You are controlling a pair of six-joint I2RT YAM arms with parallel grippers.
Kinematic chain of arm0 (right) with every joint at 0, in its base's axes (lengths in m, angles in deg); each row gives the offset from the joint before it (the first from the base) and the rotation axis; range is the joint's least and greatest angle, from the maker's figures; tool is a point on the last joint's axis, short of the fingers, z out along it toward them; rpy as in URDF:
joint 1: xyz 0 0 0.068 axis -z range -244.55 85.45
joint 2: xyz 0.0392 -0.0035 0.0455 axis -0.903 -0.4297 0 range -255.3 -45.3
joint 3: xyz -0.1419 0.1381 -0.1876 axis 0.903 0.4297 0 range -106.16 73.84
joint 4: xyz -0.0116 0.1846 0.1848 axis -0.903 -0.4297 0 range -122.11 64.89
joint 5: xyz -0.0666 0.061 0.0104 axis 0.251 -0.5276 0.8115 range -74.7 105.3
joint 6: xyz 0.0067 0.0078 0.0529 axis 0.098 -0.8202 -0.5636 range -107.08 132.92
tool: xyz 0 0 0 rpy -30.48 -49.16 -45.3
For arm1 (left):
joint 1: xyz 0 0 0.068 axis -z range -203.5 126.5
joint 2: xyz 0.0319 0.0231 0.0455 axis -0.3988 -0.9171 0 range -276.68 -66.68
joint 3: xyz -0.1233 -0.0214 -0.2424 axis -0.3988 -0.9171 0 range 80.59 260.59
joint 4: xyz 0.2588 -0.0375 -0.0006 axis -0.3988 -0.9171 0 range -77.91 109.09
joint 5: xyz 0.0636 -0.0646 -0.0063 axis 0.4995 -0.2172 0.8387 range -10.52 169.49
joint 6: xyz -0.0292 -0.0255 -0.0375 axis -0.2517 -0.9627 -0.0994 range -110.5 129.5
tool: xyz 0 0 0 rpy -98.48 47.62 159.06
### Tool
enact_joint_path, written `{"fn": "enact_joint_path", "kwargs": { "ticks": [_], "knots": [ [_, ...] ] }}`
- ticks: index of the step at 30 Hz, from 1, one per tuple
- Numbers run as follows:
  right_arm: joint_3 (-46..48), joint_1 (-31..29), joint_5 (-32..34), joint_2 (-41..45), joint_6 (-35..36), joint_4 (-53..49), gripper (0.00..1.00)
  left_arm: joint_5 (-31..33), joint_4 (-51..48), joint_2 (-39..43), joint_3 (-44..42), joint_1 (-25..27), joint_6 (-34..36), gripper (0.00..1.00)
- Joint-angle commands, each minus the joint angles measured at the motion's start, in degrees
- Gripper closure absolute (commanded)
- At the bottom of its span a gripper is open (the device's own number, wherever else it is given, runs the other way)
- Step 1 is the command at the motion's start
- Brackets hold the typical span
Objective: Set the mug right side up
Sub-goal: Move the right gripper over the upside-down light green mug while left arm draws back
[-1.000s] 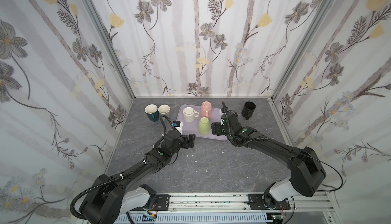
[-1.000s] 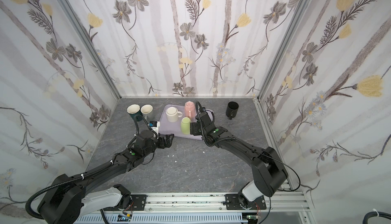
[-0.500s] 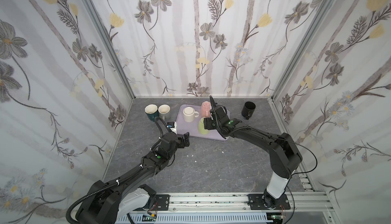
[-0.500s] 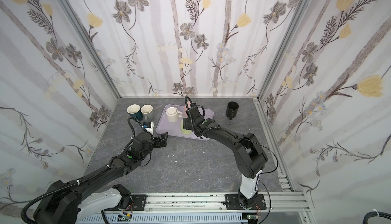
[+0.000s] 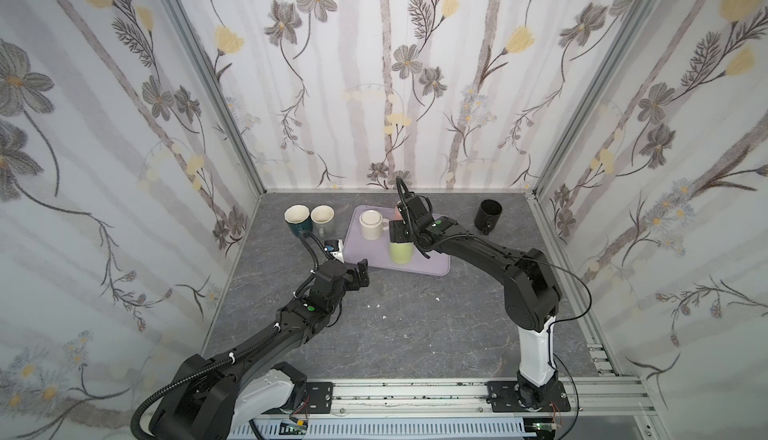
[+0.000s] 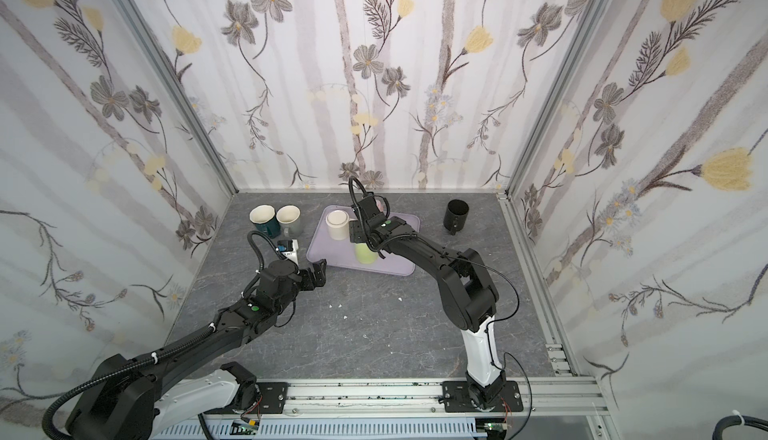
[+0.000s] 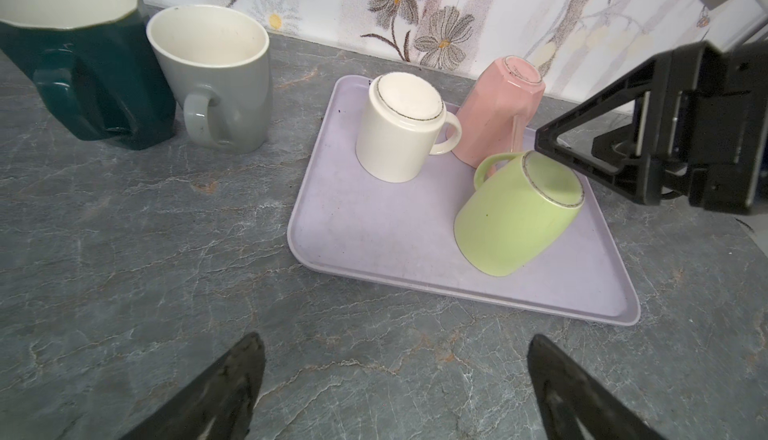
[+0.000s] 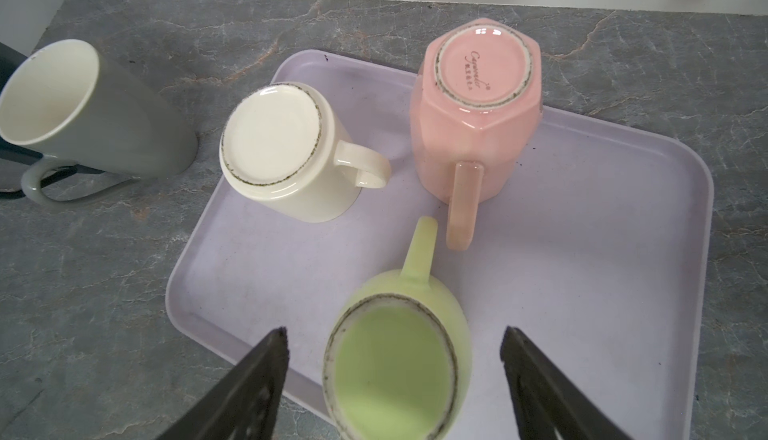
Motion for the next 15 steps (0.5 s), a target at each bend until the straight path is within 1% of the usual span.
{"fn": "enact_joint_path", "kwargs": {
  "ticks": [1,6,8,13,15],
  "knots": [
    [-1.7,-0.4,2.0,-1.1,-1.1,-2.5,0.19,0.8,1.9,-0.3,-0.1,-0.2,-1.0,0.0],
    [-2.7,-0.8,1.2,-1.7,-1.3,-3.1,0.19,1.2,2.8,-1.2,-0.6,-0.7,-0.8,0.0],
    [-3.4,-0.9,2.2,-1.9,-1.3,-3.6,0.2,1.2,1.1,-1.0,0.0,-1.3,-1.5,0.0],
    [-5.4,-0.7,2.6,-2.7,-0.5,-4.9,0.21,1.3,2.2,0.1,-1.1,-1.5,-1.8,0.0],
    [-6.2,-0.8,2.4,-3.1,0.6,-4.9,0.24,0.9,2.0,0.2,-0.8,-1.5,-1.8,0.0]
  ]
}}
